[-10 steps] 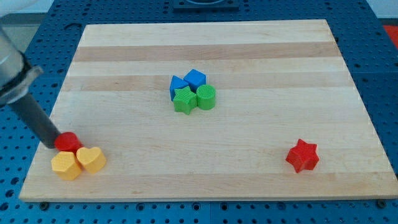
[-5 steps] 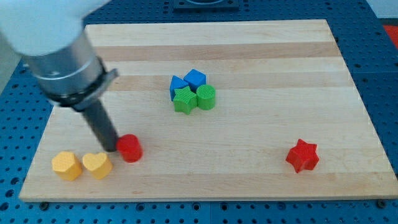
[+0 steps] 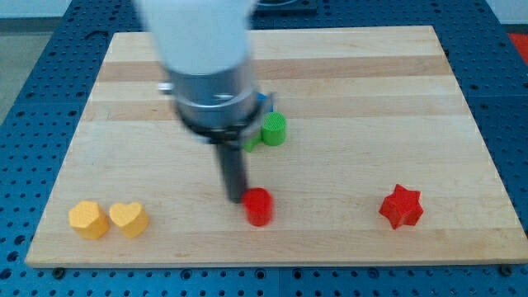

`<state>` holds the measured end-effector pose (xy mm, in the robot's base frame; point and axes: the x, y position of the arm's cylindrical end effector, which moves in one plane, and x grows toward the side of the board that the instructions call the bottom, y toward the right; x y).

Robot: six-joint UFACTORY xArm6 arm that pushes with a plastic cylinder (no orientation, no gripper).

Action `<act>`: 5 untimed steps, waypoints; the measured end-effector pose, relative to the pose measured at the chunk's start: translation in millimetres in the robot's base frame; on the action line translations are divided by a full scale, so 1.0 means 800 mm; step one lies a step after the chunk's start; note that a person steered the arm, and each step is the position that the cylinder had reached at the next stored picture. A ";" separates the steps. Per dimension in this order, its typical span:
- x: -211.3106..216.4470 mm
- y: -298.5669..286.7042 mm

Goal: Move red circle to the left of red star

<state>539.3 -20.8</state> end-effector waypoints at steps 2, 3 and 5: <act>0.005 -0.024; 0.034 -0.024; 0.042 0.113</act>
